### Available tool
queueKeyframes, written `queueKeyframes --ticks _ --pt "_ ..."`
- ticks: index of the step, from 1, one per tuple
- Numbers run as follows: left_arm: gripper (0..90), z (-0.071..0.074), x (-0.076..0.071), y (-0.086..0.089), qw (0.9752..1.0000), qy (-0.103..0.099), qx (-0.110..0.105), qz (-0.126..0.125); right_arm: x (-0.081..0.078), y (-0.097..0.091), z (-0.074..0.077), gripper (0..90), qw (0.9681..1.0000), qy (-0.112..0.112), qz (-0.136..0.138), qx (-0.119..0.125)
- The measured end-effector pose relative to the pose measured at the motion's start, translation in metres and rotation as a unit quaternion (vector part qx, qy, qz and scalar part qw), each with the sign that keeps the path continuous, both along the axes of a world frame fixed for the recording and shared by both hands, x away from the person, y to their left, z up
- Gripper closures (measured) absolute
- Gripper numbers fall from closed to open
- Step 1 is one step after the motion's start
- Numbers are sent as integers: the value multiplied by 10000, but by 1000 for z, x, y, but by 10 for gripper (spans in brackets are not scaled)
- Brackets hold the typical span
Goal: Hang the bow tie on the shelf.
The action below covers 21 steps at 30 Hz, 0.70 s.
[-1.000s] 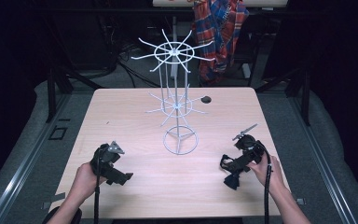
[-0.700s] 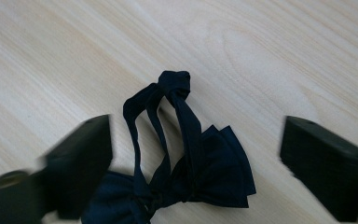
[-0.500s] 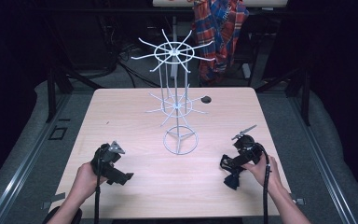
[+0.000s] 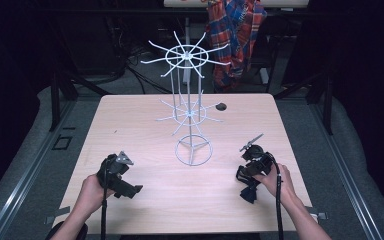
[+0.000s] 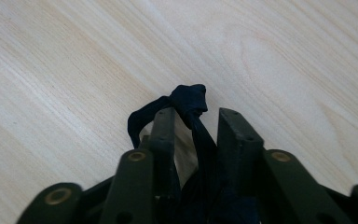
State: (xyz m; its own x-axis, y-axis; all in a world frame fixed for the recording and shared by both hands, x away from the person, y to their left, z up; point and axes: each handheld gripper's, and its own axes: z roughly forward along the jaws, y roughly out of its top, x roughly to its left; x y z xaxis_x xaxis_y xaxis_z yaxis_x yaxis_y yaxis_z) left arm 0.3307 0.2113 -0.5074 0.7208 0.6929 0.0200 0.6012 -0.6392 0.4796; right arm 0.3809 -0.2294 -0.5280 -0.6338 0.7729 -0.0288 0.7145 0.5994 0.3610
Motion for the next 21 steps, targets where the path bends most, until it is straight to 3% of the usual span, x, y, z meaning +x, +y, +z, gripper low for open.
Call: queueKeyframes --ticks 5,15,21 --pt "0 0 0 0 10000 0 3 -2 -1 -2 1 858 10000 40 13 -43" --pt "0 0 -1 0 10000 -6 6 -1 -5 -2 12 879 9996 -208 38 174" --pt "0 0 0 0 10000 -9 19 4 -9 -5 21 881 9984 -466 28 311"
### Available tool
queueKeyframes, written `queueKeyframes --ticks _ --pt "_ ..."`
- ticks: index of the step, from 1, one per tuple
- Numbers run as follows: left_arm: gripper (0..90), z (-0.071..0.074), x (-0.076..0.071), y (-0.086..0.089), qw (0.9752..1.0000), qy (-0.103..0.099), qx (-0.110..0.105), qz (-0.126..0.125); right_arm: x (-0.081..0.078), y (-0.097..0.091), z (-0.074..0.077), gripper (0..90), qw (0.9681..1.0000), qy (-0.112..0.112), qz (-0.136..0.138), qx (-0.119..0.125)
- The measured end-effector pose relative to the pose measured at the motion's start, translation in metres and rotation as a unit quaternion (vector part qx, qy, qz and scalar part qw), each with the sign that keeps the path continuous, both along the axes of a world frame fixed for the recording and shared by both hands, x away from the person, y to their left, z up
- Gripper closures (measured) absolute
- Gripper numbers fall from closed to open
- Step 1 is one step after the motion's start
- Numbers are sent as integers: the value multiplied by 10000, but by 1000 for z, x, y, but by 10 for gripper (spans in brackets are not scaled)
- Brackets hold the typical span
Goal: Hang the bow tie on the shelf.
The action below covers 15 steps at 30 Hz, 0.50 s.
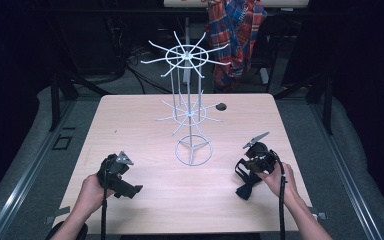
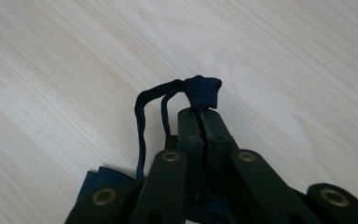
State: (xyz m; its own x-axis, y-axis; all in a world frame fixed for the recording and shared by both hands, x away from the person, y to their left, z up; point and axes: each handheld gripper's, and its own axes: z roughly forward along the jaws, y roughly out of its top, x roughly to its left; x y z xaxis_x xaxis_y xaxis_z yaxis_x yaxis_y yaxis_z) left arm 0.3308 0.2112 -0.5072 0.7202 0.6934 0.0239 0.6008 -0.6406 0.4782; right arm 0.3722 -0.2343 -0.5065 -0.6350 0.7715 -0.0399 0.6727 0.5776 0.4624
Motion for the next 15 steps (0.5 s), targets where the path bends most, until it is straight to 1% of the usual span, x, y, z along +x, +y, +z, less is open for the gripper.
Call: queueKeyframes --ticks 1,2,4,5,6,9,10,11,12,13,14,15 --pt "0 0 0 0 10000 1 3 -2 -2 -2 4 882 9999 -72 -24 123" --pt "0 0 0 0 10000 1 3 -2 -2 -2 5 882 9998 -102 -12 164" --pt "0 0 0 -1 10000 0 17 -7 -3 -3 7 882 9998 -124 -9 127" --pt "0 0 0 -1 10000 5 18 -9 -4 -3 8 882 9997 -131 19 223" --pt "0 0 0 -1 10000 4 20 -6 -5 -3 10 882 9997 -169 13 197" --pt "0 0 0 0 10000 2 -3 0 -7 -2 14 882 9993 -251 26 289" --pt "0 0 0 0 10000 7 -6 -1 -8 0 15 882 9988 -276 13 394" --pt "0 0 0 0 10000 10 -7 -1 -9 0 17 882 9989 -293 47 357" --pt "0 0 0 0 10000 3 1 -6 -9 1 19 883 9987 -308 62 396" --pt "0 0 0 -1 10000 4 -1 -9 -10 2 21 883 9987 -324 84 374" --pt "0 0 0 -1 10000 8 2 -18 -12 4 23 883 9982 -399 95 429" --pt "0 0 0 -1 10000 9 4 -20 -12 4 24 883 9981 -434 127 419"
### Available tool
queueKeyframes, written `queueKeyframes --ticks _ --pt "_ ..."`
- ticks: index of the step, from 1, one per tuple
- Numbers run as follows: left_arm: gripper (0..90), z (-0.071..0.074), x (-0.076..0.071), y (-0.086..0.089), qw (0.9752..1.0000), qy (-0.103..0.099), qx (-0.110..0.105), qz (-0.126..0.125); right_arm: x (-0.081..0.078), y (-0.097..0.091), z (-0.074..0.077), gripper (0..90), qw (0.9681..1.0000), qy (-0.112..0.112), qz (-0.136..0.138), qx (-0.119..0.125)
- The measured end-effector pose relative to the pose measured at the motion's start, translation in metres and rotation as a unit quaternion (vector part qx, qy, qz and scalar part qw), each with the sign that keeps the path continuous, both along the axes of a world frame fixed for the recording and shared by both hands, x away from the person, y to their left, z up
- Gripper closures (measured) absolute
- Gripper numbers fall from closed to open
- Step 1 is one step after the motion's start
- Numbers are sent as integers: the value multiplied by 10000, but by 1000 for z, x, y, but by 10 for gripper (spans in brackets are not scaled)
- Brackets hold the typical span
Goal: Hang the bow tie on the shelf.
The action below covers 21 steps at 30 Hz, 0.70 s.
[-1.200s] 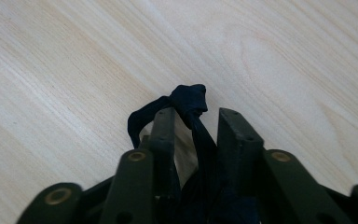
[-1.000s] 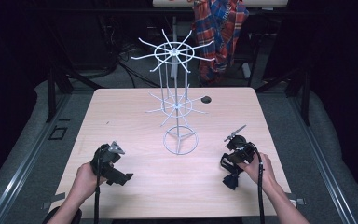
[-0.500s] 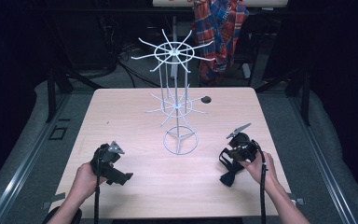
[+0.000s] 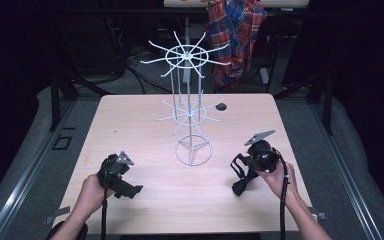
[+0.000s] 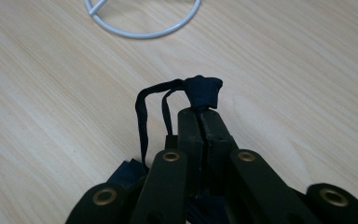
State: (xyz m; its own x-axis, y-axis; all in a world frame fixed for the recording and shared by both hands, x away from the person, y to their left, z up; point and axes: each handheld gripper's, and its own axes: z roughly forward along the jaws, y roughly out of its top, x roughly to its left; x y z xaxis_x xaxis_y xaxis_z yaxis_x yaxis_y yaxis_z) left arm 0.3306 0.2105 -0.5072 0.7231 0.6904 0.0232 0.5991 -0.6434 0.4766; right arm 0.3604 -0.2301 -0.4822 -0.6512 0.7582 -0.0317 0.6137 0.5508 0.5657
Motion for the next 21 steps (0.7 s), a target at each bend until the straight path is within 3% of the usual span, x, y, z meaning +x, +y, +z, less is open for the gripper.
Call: queueKeyframes --ticks 21 --pt "0 -1 0 -2 10000 15 30 -13 -5 3 14 883 9996 -261 44 108"
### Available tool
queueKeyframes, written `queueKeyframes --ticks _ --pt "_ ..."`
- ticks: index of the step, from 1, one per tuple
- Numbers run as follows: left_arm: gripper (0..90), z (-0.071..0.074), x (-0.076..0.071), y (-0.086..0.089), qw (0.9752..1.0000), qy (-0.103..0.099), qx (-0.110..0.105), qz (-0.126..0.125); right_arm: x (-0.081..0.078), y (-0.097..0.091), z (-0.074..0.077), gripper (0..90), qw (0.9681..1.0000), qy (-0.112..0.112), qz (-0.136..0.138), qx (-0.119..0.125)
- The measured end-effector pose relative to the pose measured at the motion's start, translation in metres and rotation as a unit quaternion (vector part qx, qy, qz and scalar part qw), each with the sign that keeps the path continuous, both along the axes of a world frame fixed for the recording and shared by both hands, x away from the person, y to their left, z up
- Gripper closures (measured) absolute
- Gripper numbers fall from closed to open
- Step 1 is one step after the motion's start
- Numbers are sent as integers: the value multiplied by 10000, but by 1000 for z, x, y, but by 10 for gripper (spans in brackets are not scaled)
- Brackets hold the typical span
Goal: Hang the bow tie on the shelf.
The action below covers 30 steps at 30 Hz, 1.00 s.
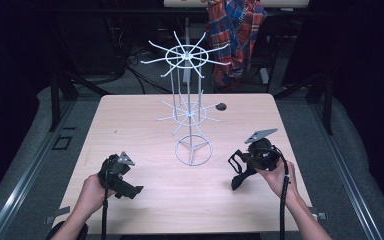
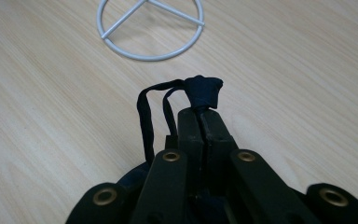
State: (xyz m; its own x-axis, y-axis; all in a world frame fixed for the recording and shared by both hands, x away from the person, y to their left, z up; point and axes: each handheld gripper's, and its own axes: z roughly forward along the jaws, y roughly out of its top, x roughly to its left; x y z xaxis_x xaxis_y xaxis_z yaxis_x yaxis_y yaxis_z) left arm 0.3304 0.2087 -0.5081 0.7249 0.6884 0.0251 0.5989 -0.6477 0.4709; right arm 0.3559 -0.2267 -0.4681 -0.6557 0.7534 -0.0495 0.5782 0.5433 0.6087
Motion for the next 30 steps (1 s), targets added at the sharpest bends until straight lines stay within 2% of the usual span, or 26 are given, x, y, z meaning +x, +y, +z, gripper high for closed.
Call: queueKeyframes --ticks 11,22,30 --pt "0 0 0 0 10000 6 11 15 -2 0 10 884 9999 -116 -5 54" --pt "0 0 0 0 10000 17 30 6 -4 -1 25 884 9993 -290 -36 245" --pt "1 -1 1 -1 10000 44 77 -7 -3 -3 33 884 9992 -346 -55 213"
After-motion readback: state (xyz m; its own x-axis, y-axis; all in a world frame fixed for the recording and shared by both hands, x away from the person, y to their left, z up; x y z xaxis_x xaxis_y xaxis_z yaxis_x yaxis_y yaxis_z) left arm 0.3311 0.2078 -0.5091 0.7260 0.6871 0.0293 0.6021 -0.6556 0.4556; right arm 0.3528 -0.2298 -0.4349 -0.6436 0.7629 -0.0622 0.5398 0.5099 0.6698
